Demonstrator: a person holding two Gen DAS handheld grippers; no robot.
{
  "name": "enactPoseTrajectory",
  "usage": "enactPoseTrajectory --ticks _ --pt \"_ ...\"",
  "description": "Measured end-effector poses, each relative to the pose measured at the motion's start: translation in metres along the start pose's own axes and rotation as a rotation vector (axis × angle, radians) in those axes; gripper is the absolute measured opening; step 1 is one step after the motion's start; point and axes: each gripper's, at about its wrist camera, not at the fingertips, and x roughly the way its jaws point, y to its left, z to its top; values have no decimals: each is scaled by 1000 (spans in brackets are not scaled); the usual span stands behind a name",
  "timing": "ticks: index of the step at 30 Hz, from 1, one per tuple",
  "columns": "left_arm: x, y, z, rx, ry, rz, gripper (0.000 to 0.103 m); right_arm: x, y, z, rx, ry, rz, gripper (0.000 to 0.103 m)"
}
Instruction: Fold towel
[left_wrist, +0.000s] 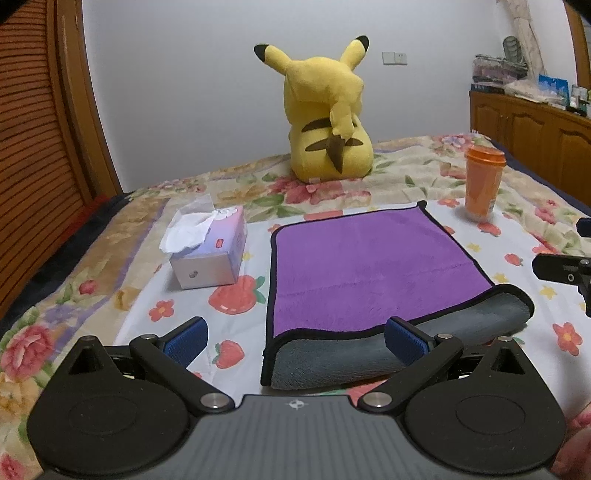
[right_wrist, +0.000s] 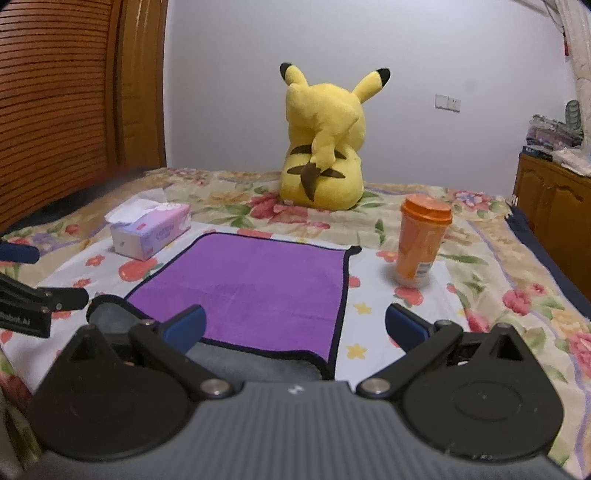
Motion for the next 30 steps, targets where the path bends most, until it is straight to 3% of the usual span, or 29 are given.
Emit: enactPoseTrajectory --ticks 30 --pt "89 31 1 -58 197 -61 101 68 -10 -12 -5 220 76 103"
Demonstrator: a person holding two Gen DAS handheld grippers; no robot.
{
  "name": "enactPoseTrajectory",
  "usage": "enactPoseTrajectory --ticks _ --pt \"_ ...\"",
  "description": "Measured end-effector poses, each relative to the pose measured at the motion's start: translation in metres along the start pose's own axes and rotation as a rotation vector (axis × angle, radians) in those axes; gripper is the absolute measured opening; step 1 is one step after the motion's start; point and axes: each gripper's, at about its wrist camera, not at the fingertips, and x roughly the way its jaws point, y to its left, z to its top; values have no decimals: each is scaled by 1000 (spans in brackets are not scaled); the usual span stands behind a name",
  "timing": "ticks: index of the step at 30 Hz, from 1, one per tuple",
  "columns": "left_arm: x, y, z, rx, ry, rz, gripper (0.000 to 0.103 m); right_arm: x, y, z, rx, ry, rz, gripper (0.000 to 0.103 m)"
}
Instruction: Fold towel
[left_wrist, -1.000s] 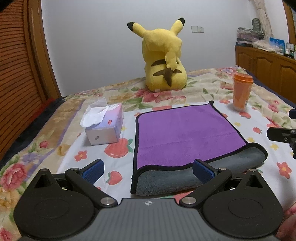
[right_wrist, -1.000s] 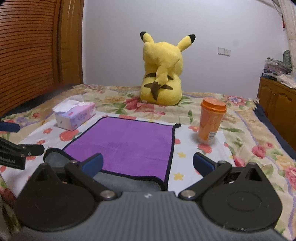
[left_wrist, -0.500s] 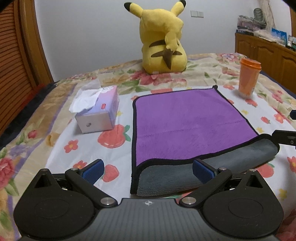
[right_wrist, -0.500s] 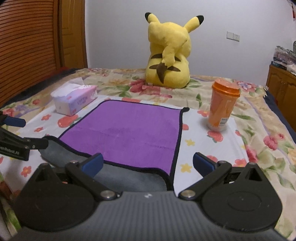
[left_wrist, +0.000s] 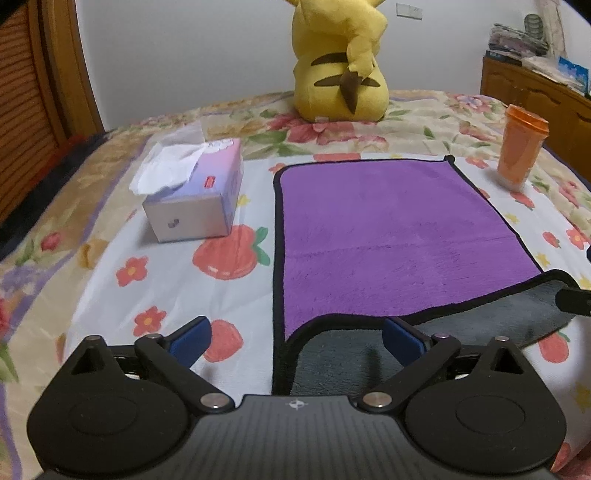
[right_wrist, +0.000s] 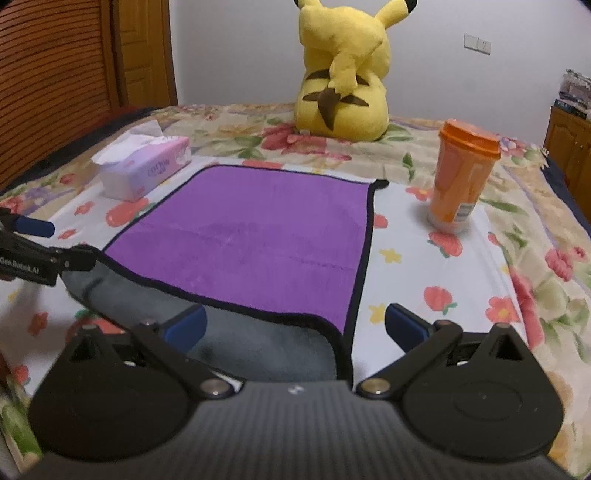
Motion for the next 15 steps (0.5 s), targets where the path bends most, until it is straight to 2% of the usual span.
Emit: enactPoseTrajectory --ticks 2,6,8,10,15 --pt "3 2 0 -6 13 -8 98 3 -1 -1 7 15 8 102" --pt "6 3 -2 -15 40 -26 82 9 -5 -1 26 39 26 101" --pt "8 1 -3 -11 54 -30 77 13 -8 -1 34 55 32 94" --pt "9 1 -4 -12 68 -39 69 16 -9 -1 39 70 36 92" --pt "11 0 -6 -19 83 -62 59 20 -10 -3 53 101 65 88"
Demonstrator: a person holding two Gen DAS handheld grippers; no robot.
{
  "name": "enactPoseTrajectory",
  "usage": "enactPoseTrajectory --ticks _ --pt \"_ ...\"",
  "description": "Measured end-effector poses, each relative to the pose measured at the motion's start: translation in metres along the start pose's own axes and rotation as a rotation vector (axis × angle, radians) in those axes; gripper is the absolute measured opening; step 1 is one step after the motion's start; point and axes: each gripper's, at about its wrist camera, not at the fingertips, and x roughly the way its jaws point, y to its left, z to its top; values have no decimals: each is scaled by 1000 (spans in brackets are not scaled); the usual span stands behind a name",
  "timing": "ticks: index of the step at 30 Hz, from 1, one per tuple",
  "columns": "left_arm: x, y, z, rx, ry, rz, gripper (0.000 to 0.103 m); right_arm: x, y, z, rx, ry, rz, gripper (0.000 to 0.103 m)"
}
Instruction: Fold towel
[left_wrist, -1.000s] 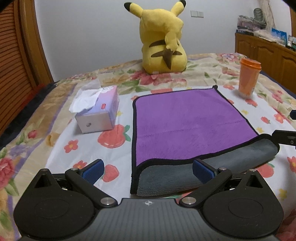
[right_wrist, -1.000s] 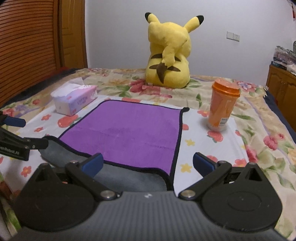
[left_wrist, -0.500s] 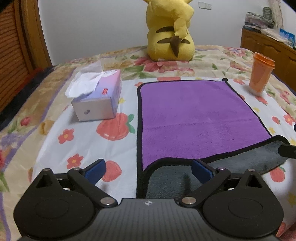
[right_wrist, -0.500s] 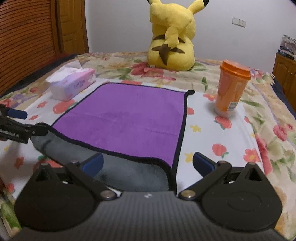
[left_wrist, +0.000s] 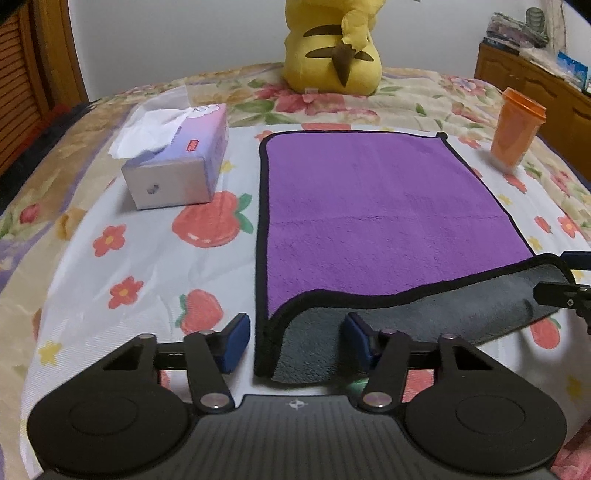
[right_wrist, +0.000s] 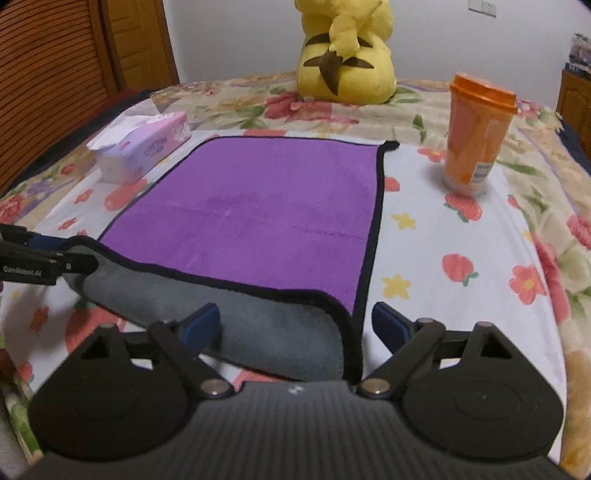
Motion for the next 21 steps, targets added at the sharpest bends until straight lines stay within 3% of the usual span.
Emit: enactPoseTrajectory --ticks 9,21 --pt "2 0 -1 -9 19 -26 50 1 -4 1 19 24 36 68" --pt "2 -2 -3 4 24 -30 32 6 -14 1 30 71 40 30"
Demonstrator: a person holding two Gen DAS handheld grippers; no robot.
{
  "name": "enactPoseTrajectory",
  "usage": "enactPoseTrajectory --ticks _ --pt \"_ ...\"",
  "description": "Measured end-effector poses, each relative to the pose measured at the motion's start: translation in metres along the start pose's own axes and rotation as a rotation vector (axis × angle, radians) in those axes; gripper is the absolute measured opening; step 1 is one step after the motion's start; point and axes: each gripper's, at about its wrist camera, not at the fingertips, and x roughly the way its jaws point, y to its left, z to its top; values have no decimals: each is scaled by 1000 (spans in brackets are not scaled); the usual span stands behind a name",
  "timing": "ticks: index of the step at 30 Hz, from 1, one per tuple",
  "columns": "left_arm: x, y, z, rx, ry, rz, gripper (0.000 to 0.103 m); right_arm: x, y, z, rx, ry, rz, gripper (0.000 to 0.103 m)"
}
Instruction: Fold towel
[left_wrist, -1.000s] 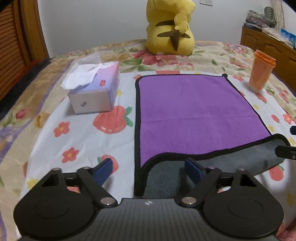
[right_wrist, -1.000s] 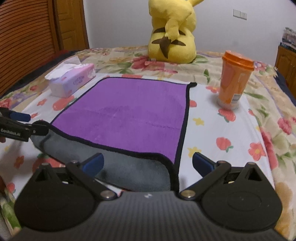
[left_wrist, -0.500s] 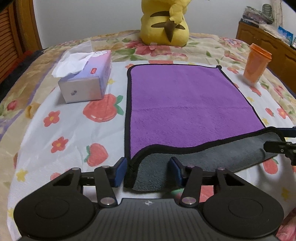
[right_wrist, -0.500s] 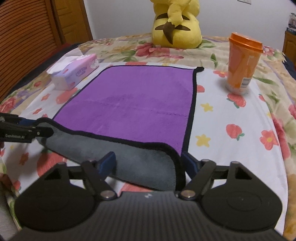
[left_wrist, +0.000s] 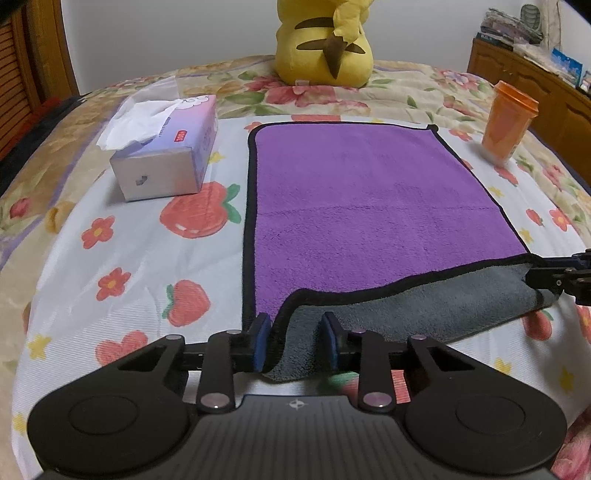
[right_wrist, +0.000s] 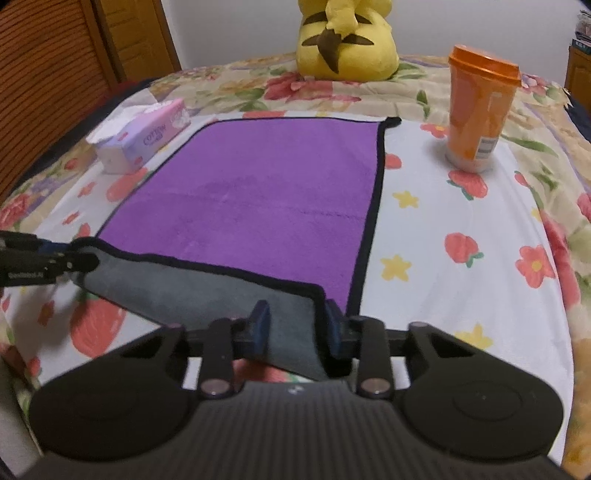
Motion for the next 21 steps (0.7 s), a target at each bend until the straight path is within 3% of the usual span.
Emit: enactPoseTrajectory --ticks 4,7,21 --pt "-1 -1 0 1 -2 -6 18 0 -2 0 -10 3 -5 19" --pt "-4 -3 0 8 -15 -6 12 0 -4 0 -16 4 -12 5" --pt "-23 -6 9 5 -99 -25 9 -11 -5 6 -22 -55 0 4"
